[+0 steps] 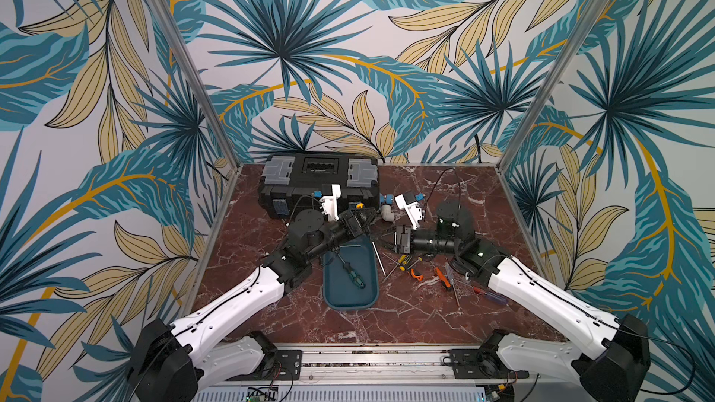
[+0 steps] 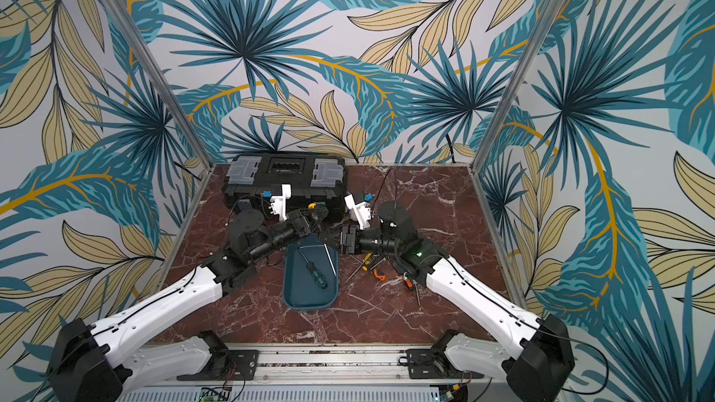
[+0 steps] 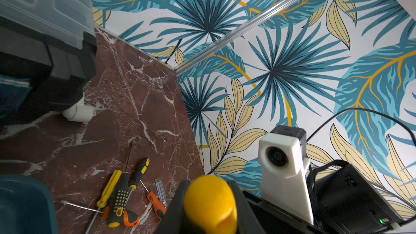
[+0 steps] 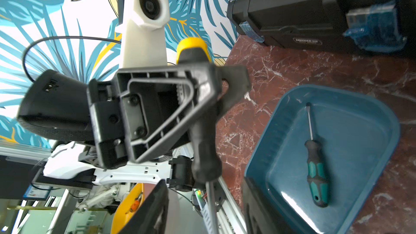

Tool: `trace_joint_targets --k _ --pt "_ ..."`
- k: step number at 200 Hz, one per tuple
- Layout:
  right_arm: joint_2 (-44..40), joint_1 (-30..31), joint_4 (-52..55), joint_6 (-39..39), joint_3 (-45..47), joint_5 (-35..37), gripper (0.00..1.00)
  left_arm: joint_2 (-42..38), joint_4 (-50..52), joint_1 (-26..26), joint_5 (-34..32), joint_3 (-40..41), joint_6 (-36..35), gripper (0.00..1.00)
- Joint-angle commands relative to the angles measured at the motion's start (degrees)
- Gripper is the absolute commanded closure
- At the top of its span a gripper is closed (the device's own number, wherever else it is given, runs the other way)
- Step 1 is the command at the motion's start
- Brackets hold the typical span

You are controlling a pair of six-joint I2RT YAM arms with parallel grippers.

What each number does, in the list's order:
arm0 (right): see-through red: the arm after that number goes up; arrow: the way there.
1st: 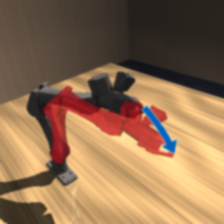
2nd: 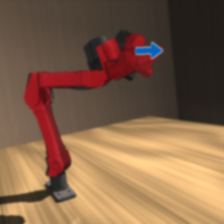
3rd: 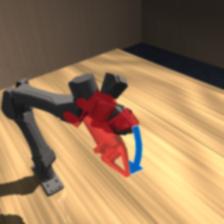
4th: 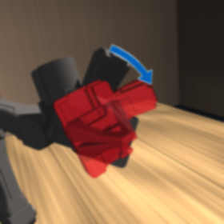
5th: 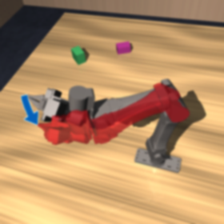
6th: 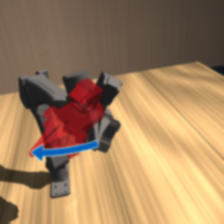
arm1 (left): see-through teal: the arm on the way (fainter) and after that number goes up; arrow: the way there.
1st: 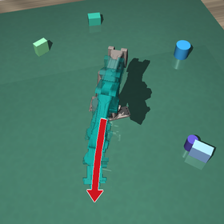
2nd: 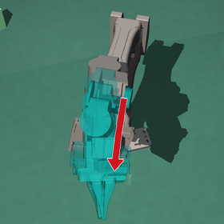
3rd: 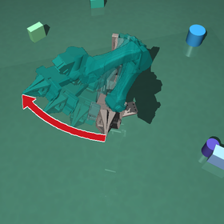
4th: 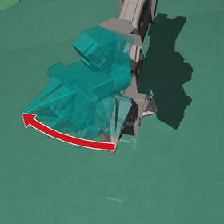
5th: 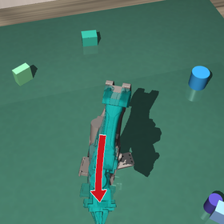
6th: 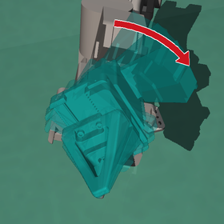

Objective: Put the screwdriver on the desktop into the storage box
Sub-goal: Place the screwdriver in the storage box.

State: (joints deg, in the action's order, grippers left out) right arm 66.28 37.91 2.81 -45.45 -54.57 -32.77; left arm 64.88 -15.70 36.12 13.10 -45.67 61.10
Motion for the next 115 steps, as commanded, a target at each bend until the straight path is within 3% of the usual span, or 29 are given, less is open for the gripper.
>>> trace_joint_targets --k 1,15,36,74,96,115 --pt "-2.2 0.2 1.4 0.2 2.3 -3.6 0.31 -1.3 -4.6 -2.2 0.9 2.2 2.6 1.00" --pt "-2.6 0.2 -0.5 -0.9 4.0 -6.8 0.35 -1.4 -6.6 -3.3 2.5 3.0 3.2 1.00" --pt "-2.7 0.2 -7.3 -4.9 7.6 -10.4 0.51 -0.8 -10.0 -3.9 5.2 3.1 3.3 1.00" --pt "-1.9 0.2 -9.2 -5.6 7.2 -10.1 0.65 0.6 -13.5 -4.0 13.9 2.0 4.0 1.00" --pt "-1.4 0.2 -12.3 -6.7 7.0 -11.1 0.80 0.5 -13.0 -4.0 14.9 1.8 3.8 1.00" --pt "-1.4 0.2 -12.4 -6.8 6.7 -11.4 0.85 0.2 -12.7 -4.0 14.0 2.5 3.7 1.00"
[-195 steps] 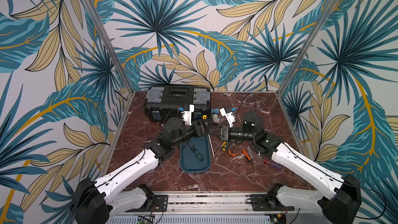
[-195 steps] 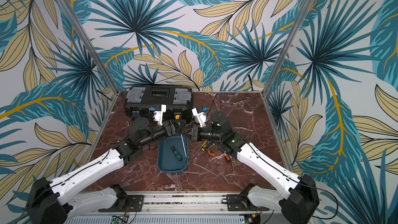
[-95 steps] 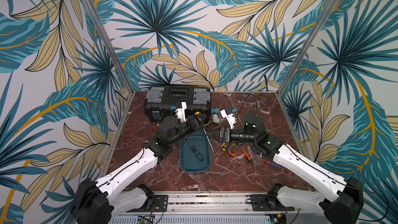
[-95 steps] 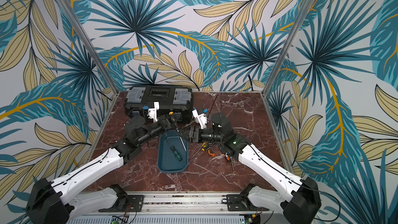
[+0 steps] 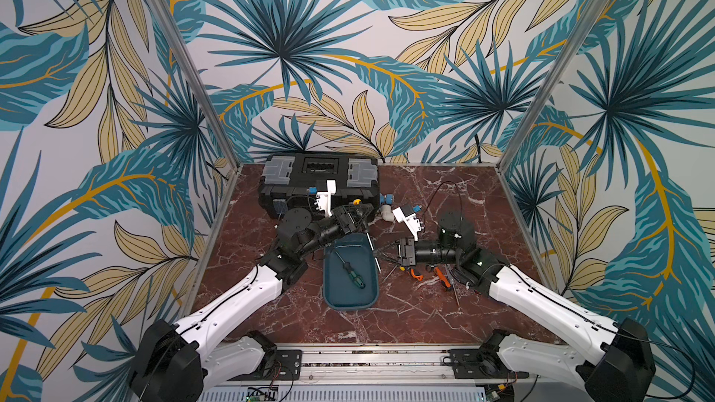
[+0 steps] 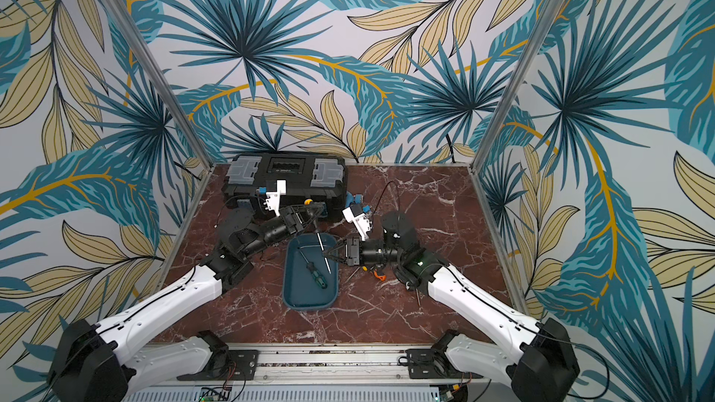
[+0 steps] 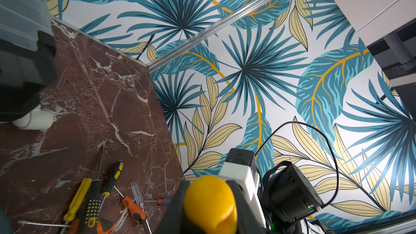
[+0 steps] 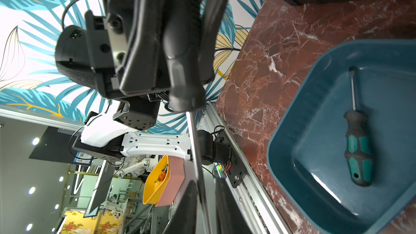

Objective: Put the screwdriver on the desktop into the storage box
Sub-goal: Place the screwdriver in the storage box.

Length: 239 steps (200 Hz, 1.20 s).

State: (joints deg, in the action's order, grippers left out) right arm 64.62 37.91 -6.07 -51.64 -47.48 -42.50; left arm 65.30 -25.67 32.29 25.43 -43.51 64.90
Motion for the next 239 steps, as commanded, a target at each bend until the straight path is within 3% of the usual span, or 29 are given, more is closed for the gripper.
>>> trace_joint_targets --k 1,21,47,64,137,159,200,220,239 --pt "0.3 0.2 -3.6 -0.6 -0.4 -1.7 0.85 -0.3 -2.7 -0.2 1.6 0.3 -0.1 1.00" --pt "0.5 0.3 -3.6 -0.8 -0.3 -1.6 0.84 -0.2 -3.2 -0.2 1.1 1.0 0.3 1.00" --pt "1.4 0.3 -4.3 -1.3 0.7 -1.0 0.72 0.0 -3.9 -0.2 0.9 1.0 0.6 1.00" --pt "2.4 0.4 -6.1 -2.3 1.3 -1.4 0.71 0.1 -4.3 -0.2 0.5 1.1 0.6 1.00" --pt "3.6 1.8 -10.9 -4.1 2.1 -2.1 0.93 0.4 -5.7 -0.2 -1.3 2.2 1.6 1.00" --pt "3.3 2.2 -9.0 -2.9 1.9 0.6 1.00 0.6 -5.0 -0.2 -2.6 2.1 1.9 1.00" --pt "1.9 2.4 -0.7 0.2 0.4 9.2 1.00 0.0 -0.2 -0.2 -4.9 1.5 0.2 0.72" --pt "1.8 3.2 9.3 4.2 -2.7 16.1 1.00 -0.2 5.6 -0.1 -6.0 -0.2 -2.3 0.39" --pt "2.2 3.9 16.9 6.9 -5.2 23.0 1.00 -1.4 16.8 0.4 -9.9 -3.5 -7.6 0.25"
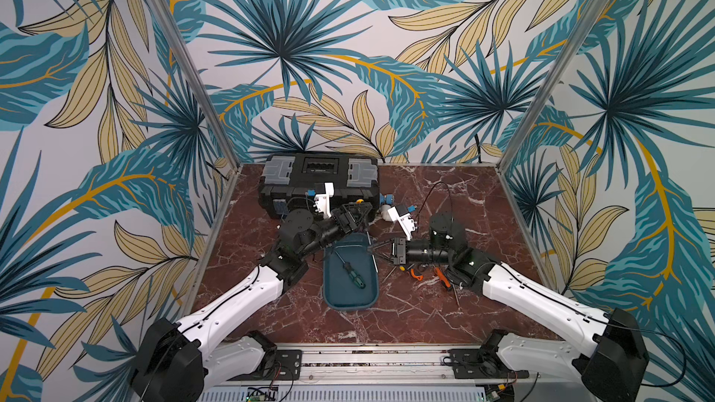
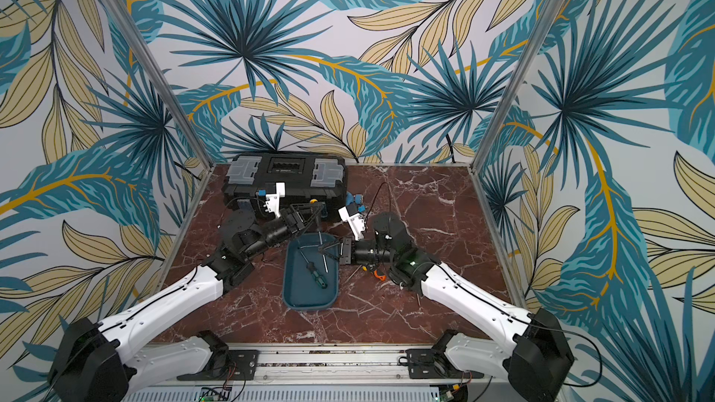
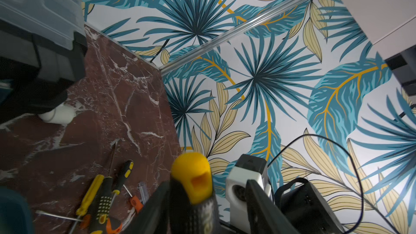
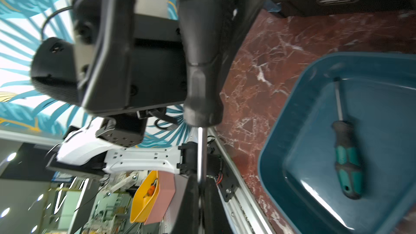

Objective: Put the screwdriver on the desktop into the storage box
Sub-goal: Place the screwdriver in the storage box.

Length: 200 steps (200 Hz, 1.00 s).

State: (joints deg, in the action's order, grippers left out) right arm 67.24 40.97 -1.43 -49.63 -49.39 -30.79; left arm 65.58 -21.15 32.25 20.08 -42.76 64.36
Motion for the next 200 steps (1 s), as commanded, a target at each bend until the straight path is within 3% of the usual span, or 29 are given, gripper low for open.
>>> trace_joint_targets --k 1,33,71,155,200 --pt "-0.5 0.8 12.4 5.0 -3.4 11.6 1.00 -1.7 12.6 0.5 -4.9 -4.4 -7.5 0.25" --pt "0.4 2.0 20.1 7.4 -6.6 19.5 1.00 -2.0 26.8 3.6 -12.3 -9.8 -15.9 0.27" --pt "3.8 3.7 28.0 9.1 -11.1 29.4 1.00 1.3 28.7 7.2 -12.8 -11.6 -16.8 0.32" --pt "6.4 8.8 29.7 10.8 -14.3 32.3 1.00 6.9 22.7 9.3 -8.9 -12.2 -14.3 0.39" --pt "5.6 9.3 29.8 11.3 -14.0 32.6 1.00 8.1 21.7 9.3 -8.1 -12.6 -13.6 0.52"
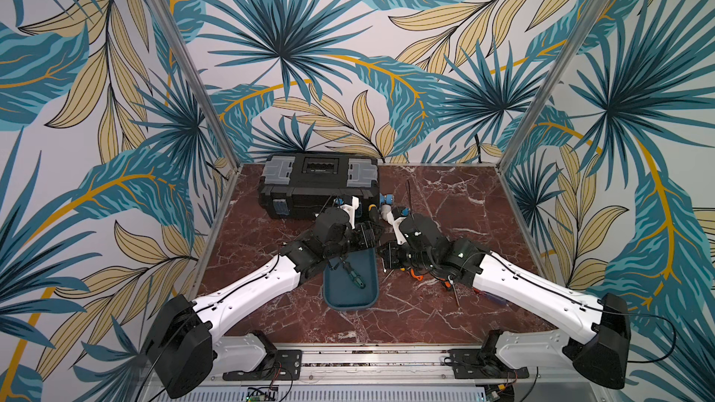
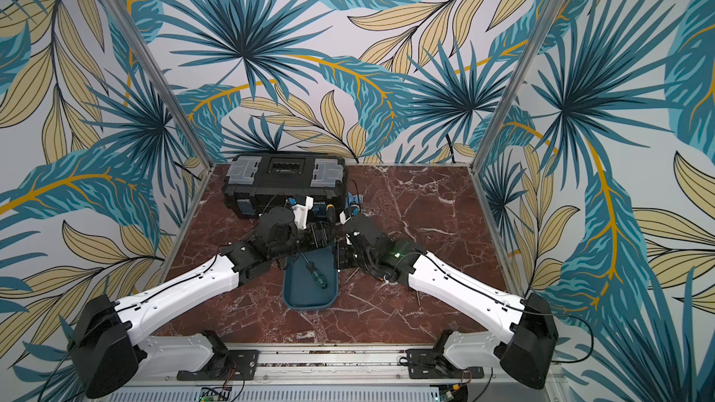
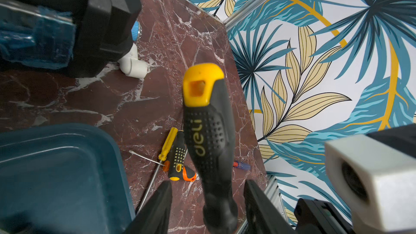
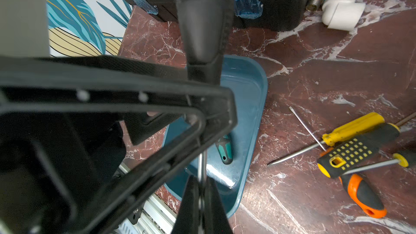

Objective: Put the screwdriver on the desktop into the storage box
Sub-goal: Place the screwdriver in the storage box.

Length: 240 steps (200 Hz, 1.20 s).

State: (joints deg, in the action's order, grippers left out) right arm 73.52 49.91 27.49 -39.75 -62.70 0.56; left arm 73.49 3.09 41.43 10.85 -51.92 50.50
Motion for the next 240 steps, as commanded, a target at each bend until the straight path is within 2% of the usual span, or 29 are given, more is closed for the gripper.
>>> trace_joint_targets --k 1,18,59,92,116,137,158,178,202,240 --pt "-0.7 0.4 0.9 1.5 -0.7 1.3 1.00 0.2 -2.5 0.1 1.2 -3.5 0.3 0.53" --pt "-0.6 0.5 0.9 1.5 -0.8 1.5 1.00 0.3 -2.9 0.1 1.4 -3.3 0.8 0.62" --pt "-0.3 0.5 0.9 1.5 -0.9 1.6 1.00 0.3 -2.8 0.1 1.1 -3.6 1.0 0.74" --pt "-0.9 0.5 0.9 1.5 -0.7 2.2 1.00 0.1 -0.1 0.0 -0.8 -3.8 0.2 0.88" --pt "-1.8 0.5 2.9 2.6 -1.0 4.6 0.64 -0.2 3.9 -0.5 -3.1 -4.2 -0.7 1.00" --pt "-3.3 0.4 4.6 4.0 -0.9 7.9 0.48 -1.0 6.7 -1.0 -3.9 -4.3 -2.5 1.00" --pt "-5.0 0.1 7.8 4.8 -1.5 12.7 0.32 -2.4 16.5 -1.2 -8.6 -6.2 -7.1 1.00" --pt "-6.7 -0.5 10.6 4.5 -1.8 17.2 0.27 -4.2 24.1 -1.5 -14.1 -6.7 -10.9 1.00" --pt "-7.1 -2.6 13.5 3.6 -1.2 21.0 0.27 -5.7 28.4 -1.6 -16.4 -5.3 -13.6 1.00" --pt "-6.0 -7.3 15.3 1.0 0.3 19.0 0.32 -5.2 29.7 -1.9 -18.6 -1.3 -13.8 1.00"
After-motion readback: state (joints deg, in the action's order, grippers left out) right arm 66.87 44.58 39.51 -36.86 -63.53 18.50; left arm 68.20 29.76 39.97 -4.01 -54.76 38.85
